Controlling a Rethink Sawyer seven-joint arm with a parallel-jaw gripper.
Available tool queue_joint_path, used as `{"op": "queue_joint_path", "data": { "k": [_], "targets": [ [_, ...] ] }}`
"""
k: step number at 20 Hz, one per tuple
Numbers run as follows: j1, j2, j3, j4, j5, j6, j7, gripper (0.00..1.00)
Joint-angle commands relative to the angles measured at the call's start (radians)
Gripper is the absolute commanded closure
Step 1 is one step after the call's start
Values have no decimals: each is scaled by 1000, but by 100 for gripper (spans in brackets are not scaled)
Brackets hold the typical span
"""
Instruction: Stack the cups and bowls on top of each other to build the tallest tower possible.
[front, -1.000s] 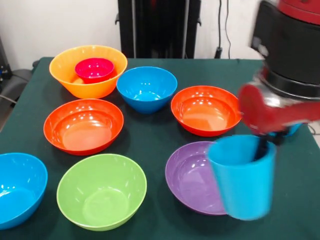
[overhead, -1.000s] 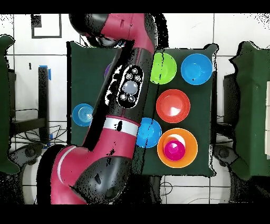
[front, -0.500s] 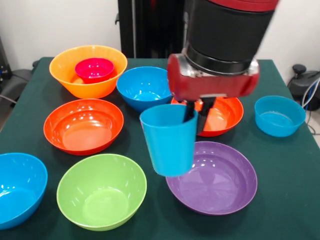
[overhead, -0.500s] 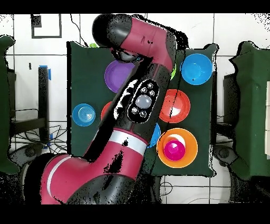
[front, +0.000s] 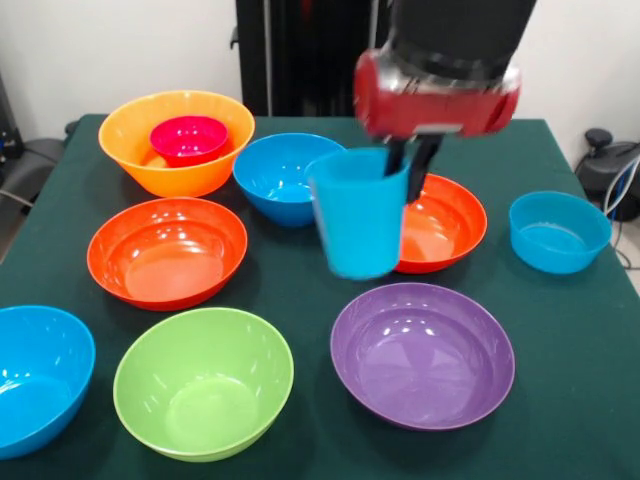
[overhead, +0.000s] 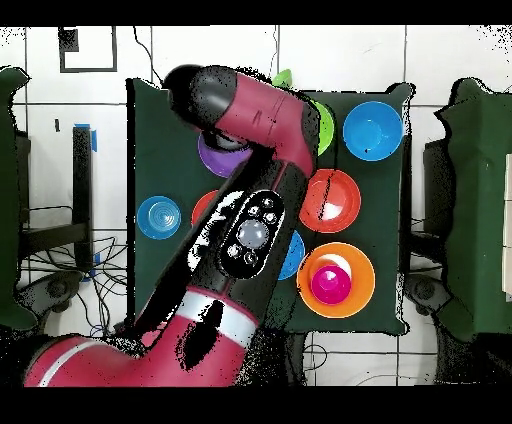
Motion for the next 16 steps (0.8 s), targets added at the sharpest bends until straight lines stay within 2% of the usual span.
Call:
{"op": "queue_joint_path", "data": {
  "k": [1, 4, 7, 10, 15, 16],
  "targets": [
    [75, -260, 191, 399, -62, -152, -79, 100],
    [97, -323, 218, 496, -52, -179, -70, 100],
    [114, -367, 219, 577, -83, -217, -67, 100],
    [112, -441, 235, 704, -109, -289, -105, 100],
    [66, -548, 288, 892, -143, -428, -168, 100],
    [38, -577, 319, 952, -146, -485, -195, 100]
  ]
}}
